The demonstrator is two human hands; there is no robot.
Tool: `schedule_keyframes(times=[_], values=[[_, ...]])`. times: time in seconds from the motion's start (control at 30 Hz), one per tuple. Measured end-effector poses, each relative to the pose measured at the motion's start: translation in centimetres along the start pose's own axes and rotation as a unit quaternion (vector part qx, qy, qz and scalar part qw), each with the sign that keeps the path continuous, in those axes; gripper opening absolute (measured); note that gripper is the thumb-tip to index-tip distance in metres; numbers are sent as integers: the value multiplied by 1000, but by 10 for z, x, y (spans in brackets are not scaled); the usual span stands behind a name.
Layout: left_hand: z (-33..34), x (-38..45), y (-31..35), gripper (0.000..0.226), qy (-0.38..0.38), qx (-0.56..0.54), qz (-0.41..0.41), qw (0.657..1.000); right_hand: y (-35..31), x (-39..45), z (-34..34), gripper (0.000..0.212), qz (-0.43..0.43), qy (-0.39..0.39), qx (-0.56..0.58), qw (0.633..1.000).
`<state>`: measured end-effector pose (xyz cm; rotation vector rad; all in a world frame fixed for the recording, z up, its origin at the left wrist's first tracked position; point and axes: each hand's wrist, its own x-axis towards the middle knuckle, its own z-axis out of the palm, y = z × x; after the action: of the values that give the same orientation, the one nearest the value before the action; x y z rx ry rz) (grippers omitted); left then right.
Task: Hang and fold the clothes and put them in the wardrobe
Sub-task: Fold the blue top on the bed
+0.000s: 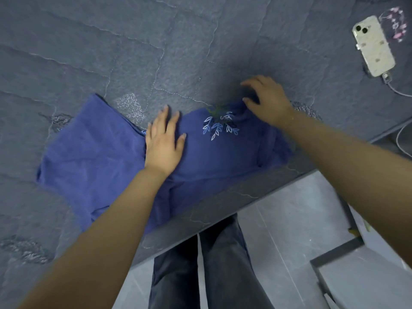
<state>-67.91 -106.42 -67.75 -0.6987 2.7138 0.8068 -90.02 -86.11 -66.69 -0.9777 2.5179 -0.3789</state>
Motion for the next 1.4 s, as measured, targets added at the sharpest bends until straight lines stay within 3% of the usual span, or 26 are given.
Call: schedule_keyframes(times=[0.17, 0.33, 0.47, 0.53, 0.67, 0.8, 0.87, 0.97, 1.07, 1.13, 1.2, 1.27, 1.33, 1.4], values=[[26, 16, -16, 78, -82, 53, -4, 995, 24, 40, -6, 24, -41, -118, -10, 992], [39, 16, -26, 84, -68, 78, 6, 995, 36, 54, -18, 23, -3, -170, 34, 985], [41, 17, -28, 84, -70, 86, 1, 994, 31, 43, -19, 32, -62, -216, 13, 974], [42, 18, -28, 84, -76, 85, -3, 993, 33, 39, -15, 28, -83, -183, 12, 980], [43, 18, -27, 85, -80, 88, -11, 993, 40, 46, -19, 28, -17, -125, 98, 987], [42, 18, -25, 84, -81, 92, -13, 992, 38, 60, -16, 47, -21, -145, -101, 984], [40, 17, -24, 84, -77, 89, -11, 993, 36, 63, -16, 54, 16, -108, -123, 986], [39, 16, -23, 84, -70, 87, -9, 994, 30, 48, -16, 58, 97, 21, -61, 993], [39, 17, -23, 85, -70, 85, -11, 994, 21, 13, -8, 47, 166, 109, 95, 976], [39, 17, -23, 84, -76, 84, -15, 993, 14, -13, 3, 36, 218, 96, 228, 944], [39, 18, -23, 84, -80, 84, -16, 993, 9, -34, 16, 28, 245, 42, 289, 924], [38, 19, -22, 84, -85, 85, -14, 993, 5, -46, 28, 37, 249, 2, 296, 922], [37, 17, -20, 84, -86, 83, -13, 993, 2, -47, 37, 27, 253, 11, 280, 926], [33, 14, -15, 83, -68, 79, -10, 995, 1, -45, 40, 36, 267, 30, 290, 919]])
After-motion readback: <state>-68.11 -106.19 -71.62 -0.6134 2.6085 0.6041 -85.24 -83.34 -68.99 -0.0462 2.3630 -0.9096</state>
